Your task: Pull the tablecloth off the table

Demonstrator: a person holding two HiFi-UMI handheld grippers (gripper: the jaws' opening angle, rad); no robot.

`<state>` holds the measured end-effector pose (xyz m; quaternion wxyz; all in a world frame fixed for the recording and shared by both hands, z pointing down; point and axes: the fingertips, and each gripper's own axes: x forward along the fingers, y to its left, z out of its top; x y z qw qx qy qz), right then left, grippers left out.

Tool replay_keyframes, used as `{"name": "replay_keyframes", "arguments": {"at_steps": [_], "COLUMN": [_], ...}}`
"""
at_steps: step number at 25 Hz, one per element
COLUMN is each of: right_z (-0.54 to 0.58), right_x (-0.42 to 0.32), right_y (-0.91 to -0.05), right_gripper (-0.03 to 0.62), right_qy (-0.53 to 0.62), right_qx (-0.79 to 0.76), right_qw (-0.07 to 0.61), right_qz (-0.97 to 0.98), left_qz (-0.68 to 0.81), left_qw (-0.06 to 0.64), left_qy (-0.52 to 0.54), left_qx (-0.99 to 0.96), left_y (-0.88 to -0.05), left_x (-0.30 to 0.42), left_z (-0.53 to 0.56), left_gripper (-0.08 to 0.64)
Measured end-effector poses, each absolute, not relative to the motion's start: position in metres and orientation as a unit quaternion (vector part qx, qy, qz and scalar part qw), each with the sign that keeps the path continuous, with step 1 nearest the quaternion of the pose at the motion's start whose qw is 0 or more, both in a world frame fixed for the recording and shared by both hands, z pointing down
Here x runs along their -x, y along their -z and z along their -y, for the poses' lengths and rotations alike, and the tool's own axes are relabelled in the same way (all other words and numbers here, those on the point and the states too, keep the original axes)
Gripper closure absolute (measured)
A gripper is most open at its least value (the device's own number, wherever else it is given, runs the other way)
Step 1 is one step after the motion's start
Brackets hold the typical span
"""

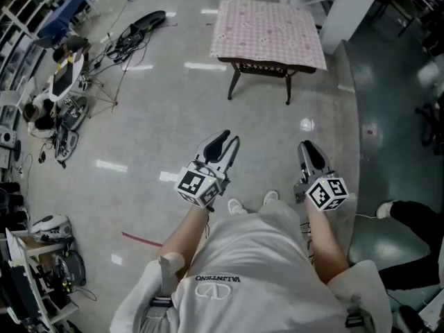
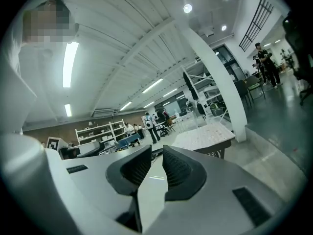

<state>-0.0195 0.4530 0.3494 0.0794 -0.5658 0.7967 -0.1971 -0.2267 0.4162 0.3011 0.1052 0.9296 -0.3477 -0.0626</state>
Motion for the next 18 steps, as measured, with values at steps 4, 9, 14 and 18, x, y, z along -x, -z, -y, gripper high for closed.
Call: {"name": "replay_keyframes", "arguments": {"at_steps": [4, 9, 14, 18], "right_z": [-0.443, -0.428, -0.405, -0.377], "right_x": [0.026, 0.023, 0.012, 0.002], "right_y": [-0.352, -0.349, -0.354, -0.356], "right_gripper": [0.495, 0.494, 0.495, 0.497], "right_qy": [0.206, 0.222, 0.230, 0.234], "right_qx": [0.560, 0.557, 0.551, 0.544], "right_qw": [0.078, 0.090, 0.097, 0.101], "right_qz": [-0.799, -0.795, -0.796, -0.799], "left_qz": [0.349, 0.348, 0.352, 0.358], "left_qw": [0.121, 0.139, 0.150, 0.152], "left_qy": [0.070, 0.085, 0.090, 0.083], "left_qx": [-0.927, -0.923, -0.919, -0.918], "left_y": [-0.304, -0.300, -0.304, -0.309], "left_x": [0.231, 0.231, 0.221, 0.211], "left_z": [-0.406, -0.397, -0.381, -0.359], "left_gripper": [0.437, 0.437, 0.437, 0.437]}}
